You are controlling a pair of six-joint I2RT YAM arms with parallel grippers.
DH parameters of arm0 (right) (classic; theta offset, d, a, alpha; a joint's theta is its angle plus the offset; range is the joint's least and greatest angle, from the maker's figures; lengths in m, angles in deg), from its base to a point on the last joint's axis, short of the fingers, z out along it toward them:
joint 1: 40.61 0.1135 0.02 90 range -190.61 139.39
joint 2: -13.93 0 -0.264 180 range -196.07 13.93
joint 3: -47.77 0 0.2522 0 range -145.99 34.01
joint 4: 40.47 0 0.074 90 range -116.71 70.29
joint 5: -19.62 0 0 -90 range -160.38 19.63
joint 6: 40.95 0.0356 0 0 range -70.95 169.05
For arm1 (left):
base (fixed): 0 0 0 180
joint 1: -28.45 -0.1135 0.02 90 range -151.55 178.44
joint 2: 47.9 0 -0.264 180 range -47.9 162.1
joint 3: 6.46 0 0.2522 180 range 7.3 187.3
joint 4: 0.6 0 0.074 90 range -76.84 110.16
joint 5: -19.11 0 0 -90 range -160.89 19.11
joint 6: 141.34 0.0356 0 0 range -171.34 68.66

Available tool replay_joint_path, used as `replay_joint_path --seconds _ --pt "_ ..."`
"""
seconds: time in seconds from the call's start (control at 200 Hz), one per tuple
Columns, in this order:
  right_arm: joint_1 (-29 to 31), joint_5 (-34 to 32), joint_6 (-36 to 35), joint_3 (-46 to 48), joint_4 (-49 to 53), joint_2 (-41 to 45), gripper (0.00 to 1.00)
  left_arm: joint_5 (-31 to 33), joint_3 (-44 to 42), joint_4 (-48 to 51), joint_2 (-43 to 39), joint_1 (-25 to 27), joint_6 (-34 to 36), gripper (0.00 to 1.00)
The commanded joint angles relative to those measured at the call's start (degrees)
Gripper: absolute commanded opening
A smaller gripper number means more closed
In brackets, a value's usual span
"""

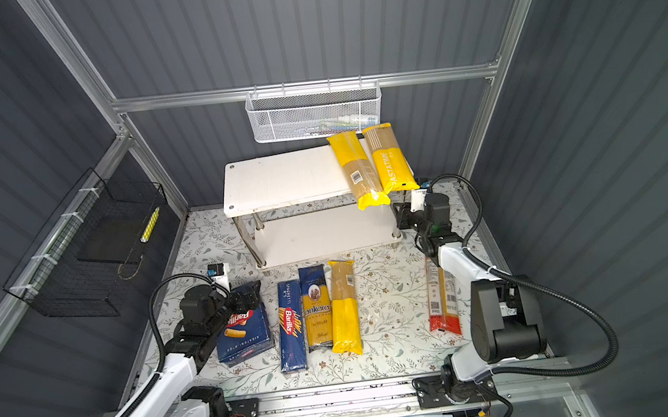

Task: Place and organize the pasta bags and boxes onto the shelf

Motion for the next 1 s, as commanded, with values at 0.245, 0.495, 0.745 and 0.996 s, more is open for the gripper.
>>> replay_joint_path --seconds 0.245,0.495,0.745,0.996 --pt "0.29 1.29 1.39 2.23 -2.13 3.63 0.12 0.36 0.21 0.72 0.74 -0.11 -0.44 1.0" --pt "2.12 0.56 3.61 4.59 -1.72 5.68 0.06 0.15 0.3 0.67 0.92 -0.05 -0.45 1.0" --pt "3.84 -3.02 4.79 9.16 -2.47 9.81 0.0 0.14 0.21 0.63 0.61 -0.07 -0.44 0.99" --pt "4.02 -3.33 4.46 10.09 -0.96 12.22 0.0 0.31 -0.14 0.76 -0.16 -0.11 -0.46 1.0"
